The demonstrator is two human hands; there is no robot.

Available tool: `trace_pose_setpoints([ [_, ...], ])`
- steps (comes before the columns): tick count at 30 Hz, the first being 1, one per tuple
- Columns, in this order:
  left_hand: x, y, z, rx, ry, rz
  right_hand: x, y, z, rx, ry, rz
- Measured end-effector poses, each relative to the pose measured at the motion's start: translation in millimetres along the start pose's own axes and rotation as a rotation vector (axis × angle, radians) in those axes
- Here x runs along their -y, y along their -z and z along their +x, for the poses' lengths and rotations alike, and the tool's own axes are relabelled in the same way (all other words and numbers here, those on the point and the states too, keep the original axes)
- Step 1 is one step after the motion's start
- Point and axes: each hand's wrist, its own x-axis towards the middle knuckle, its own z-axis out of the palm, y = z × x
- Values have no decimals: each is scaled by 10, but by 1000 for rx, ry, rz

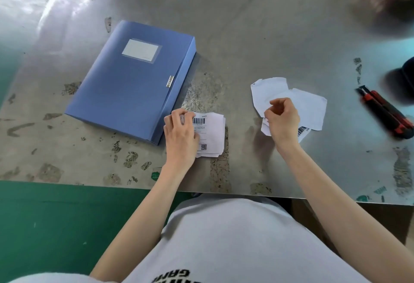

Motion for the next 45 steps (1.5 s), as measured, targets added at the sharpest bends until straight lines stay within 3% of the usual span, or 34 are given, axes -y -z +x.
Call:
trace_pose_setpoints([
  [6,-434,-57,159,44,-215,-106,-160,333,95,-52,57,-332],
  [12,-877,-230,322,254,-214,-352,-302,542,136,-72,17,-482],
  [15,-1077,-352,417,353,-140,-417,-365,605,178,-40,24,-526],
  [18,-1230,-481,489,429,9,-510,-400,566,199,52,186,-685],
  [22,-1358,-599,582,416,226,-673,-436,487,221,110,277,-824],
  [27,-1424,-669,693,396,333,-748,-395,445,243,83,343,-960],
  [35,-1410,-680,660,353,-49,-473,-325,373,261,89,314,-1061],
  [42,-1346,-635,637,332,-193,-444,-260,358,307,72,352,-1162],
  [45,-1329,-592,638,314,-249,-416,-241,427,333,62,373,-1092],
])
